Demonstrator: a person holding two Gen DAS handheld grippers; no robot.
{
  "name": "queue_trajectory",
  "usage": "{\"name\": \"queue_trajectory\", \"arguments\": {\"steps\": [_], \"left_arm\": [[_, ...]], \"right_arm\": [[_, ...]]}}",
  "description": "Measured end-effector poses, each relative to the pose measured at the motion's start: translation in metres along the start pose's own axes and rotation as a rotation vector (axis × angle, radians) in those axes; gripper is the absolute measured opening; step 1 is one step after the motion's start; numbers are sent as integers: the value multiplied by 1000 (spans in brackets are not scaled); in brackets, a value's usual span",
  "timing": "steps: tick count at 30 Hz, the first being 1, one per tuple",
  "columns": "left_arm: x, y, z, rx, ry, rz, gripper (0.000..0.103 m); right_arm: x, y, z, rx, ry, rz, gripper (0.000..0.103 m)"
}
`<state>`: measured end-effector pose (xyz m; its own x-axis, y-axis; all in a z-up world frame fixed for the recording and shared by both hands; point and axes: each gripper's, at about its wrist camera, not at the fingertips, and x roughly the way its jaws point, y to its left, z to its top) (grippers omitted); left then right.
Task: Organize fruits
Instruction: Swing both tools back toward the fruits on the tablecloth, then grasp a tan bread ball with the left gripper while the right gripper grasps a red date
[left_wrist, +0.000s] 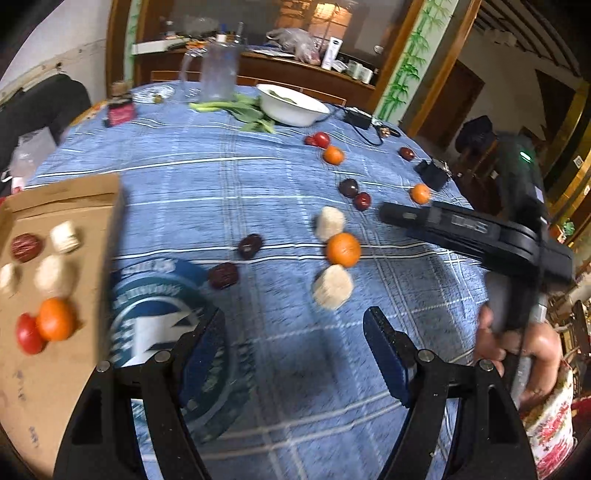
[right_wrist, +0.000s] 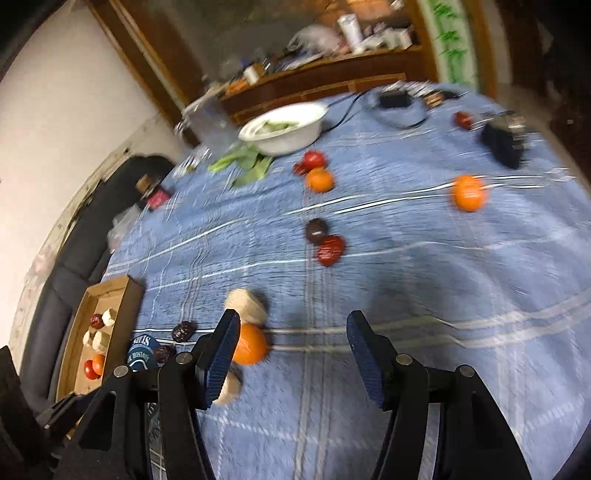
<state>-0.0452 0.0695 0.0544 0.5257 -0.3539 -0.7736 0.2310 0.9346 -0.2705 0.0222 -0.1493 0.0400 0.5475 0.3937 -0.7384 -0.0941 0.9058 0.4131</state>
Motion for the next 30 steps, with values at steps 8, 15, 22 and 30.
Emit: {"name": "queue_trajectory", "arguments": {"steps": [8,15,22,30], "left_arm": [[36,-7,15,3,17,-46,56],[61,-27,14,118,10,-104,52],[72,-34,9,166,10,-110,52],[68,-22,10,116,-19,-107,31]], "right_arm": [[27,-29,33,47,-39,-74,55],[48,-28,32,-16,-28,-118,46],[56,-10,29,-130,-53,-217,46],[49,-24,30,-89,-53,-216,26]]}}
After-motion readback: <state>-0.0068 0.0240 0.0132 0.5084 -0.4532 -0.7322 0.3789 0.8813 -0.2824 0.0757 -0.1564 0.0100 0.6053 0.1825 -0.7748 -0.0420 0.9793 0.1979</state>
